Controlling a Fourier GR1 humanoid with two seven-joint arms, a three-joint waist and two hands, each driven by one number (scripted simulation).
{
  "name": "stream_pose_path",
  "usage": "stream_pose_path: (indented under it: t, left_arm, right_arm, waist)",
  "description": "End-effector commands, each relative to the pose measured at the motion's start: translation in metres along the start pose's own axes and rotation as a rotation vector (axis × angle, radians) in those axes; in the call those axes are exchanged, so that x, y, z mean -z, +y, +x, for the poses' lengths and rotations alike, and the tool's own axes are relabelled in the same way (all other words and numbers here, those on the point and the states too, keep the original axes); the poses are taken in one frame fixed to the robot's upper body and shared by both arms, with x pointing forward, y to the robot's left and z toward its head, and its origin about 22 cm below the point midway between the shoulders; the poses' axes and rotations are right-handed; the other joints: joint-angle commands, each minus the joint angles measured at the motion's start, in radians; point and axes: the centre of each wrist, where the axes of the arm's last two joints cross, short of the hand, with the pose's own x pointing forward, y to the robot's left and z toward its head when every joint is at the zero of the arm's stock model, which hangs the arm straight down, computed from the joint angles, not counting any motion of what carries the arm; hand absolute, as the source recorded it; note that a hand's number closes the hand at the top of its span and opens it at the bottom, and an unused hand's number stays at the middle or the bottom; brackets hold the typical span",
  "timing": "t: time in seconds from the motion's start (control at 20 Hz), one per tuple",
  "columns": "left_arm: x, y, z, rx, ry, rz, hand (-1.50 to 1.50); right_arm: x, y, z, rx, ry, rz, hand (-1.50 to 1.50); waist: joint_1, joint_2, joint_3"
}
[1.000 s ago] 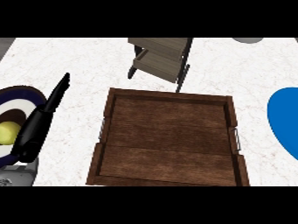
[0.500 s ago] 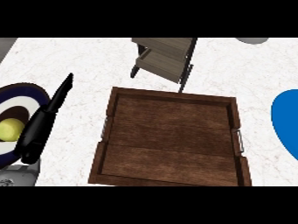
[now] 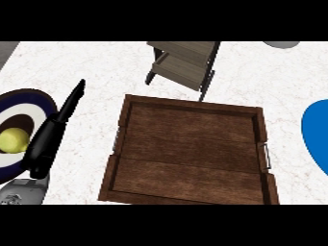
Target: Pick the tomato from the tray and place it in the tiered basket
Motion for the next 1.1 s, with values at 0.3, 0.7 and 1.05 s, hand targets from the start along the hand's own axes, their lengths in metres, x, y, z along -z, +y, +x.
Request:
stream_pose_path:
  t: [0.3,0.7,1.05]
  left_arm:
    - [0.010,0.003,0.002,-0.001,-0.007,-0.007,0.00]
    - [0.008,-0.007,0.002,-0.004,-0.015,-0.004,0.00]
    - [0.003,0.009,0.001,0.013,0.001,0.030,0.00]
  right_arm:
    - [0.023,0.071,-0.004,0.248,-0.036,0.061,-1.50]
    - [0.032,0.066,-0.020,0.505,-0.115,-0.197,-1.50]
    - [0.049,-0.005,-0.075,0.524,0.082,-0.510,-1.50]
  waist:
    - [0.013,0.009,0.000]
    - [0.015,0.015,0.000]
    - [-0.021,-0.004,0.002]
